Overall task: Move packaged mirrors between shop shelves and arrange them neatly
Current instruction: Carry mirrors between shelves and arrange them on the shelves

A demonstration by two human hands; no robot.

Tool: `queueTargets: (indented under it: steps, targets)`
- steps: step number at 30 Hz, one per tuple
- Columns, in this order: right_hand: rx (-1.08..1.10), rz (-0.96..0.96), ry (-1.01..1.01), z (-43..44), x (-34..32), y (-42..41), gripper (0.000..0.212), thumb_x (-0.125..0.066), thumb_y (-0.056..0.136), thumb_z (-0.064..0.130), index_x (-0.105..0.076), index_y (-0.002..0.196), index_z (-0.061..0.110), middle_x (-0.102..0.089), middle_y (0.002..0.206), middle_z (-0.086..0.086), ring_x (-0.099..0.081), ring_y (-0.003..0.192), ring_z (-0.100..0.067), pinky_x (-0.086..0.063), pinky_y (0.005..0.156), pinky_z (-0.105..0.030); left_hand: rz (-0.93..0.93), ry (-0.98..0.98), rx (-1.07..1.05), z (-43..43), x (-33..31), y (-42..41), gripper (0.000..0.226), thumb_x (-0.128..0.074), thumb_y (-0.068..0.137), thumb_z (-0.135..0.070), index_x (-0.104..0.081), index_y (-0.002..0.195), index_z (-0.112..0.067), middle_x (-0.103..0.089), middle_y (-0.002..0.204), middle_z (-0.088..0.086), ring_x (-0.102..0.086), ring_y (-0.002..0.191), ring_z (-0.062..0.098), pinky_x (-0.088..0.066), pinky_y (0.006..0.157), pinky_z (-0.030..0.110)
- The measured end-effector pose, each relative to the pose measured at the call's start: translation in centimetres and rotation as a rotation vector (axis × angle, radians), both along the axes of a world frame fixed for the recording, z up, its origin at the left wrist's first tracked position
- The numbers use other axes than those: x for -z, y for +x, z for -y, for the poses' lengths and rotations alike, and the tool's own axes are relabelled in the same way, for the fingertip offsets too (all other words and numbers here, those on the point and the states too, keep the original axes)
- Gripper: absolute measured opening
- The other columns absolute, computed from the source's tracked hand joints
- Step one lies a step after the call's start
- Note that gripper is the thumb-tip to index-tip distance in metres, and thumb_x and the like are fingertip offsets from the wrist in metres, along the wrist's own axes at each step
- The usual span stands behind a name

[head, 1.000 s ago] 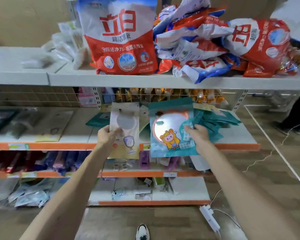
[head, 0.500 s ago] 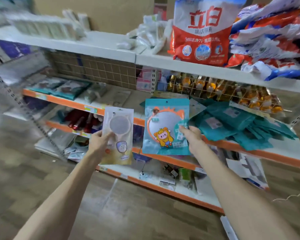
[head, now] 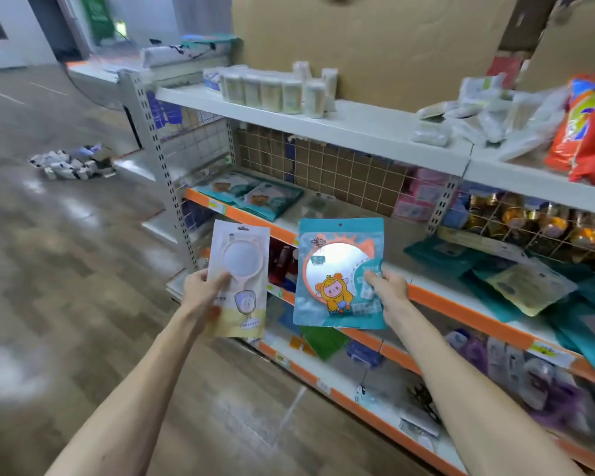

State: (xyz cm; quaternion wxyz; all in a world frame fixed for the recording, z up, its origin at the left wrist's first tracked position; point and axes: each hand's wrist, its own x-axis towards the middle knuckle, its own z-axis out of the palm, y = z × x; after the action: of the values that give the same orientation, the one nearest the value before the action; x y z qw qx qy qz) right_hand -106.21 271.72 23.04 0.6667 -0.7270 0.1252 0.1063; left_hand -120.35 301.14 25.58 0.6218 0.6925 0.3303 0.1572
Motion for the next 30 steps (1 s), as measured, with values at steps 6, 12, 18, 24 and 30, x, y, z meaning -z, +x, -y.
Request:
queueTargets:
  steps: [6, 12, 18, 24, 30]
  targets:
    - [-0.005, -0.021, 0.015, -7.1, 0.1, 1.5, 0.004, -0.065, 0.092, 0.011, -0.065, 0.088, 0.01, -0.073, 0.089, -0.011, -0.071, 0.076, -0.027, -0.06, 0.074, -0.043, -0.006, -0.024, 0.028, -6.5, 0.1, 1.7, 0.023, -0.066, 0.09, -0.02, -0.057, 0.071, -0.01, -0.056, 0.064, 0.0, -0.047, 0.053, 0.014, -0.034, 0.043, 0.019]
    - [0.031, -0.035, 0.0, -11.9, 1.4, 6.1, 0.005, -0.068, 0.09, 0.015, -0.067, 0.09, 0.01, -0.073, 0.089, -0.01, -0.071, 0.076, -0.027, -0.06, 0.073, -0.042, -0.038, -0.06, 0.052, -11.1, 1.4, 6.6, 0.019, -0.067, 0.089, -0.019, -0.06, 0.079, -0.005, -0.059, 0.069, 0.006, -0.049, 0.054, 0.016, -0.037, 0.039, 0.02]
    - [0.088, -0.038, 0.02, -16.7, 2.6, 13.4, 0.012, -0.069, 0.089, 0.016, -0.066, 0.084, 0.007, -0.072, 0.087, -0.015, -0.069, 0.073, -0.027, -0.058, 0.069, -0.039, -0.075, -0.033, 0.1, -17.3, 1.8, 14.9, 0.021, -0.068, 0.09, -0.024, -0.066, 0.089, -0.003, -0.062, 0.071, 0.009, -0.049, 0.052, 0.018, -0.037, 0.043, 0.023]
    - [0.145, -0.064, 0.079, -21.3, 2.9, 19.6, 0.011, -0.067, 0.092, 0.014, -0.066, 0.092, 0.003, -0.069, 0.084, -0.013, -0.066, 0.067, -0.022, -0.053, 0.056, -0.028, -0.113, 0.048, 0.173, -22.5, 0.8, 23.8, 0.02, -0.067, 0.09, -0.023, -0.062, 0.079, -0.007, -0.058, 0.058, 0.002, -0.047, 0.044, 0.013, -0.035, 0.044, 0.024]
    - [0.248, -0.117, 0.062, -21.8, 2.6, 23.0, 0.045, -0.079, 0.08, 0.026, -0.06, 0.113, 0.002, -0.069, 0.106, -0.017, -0.068, 0.096, -0.035, -0.057, 0.086, -0.05, -0.139, 0.11, 0.276, -24.5, 1.0, 31.1, 0.019, -0.067, 0.087, -0.023, -0.059, 0.078, -0.008, -0.056, 0.068, 0.011, -0.05, 0.059, 0.021, -0.041, 0.048, 0.029]
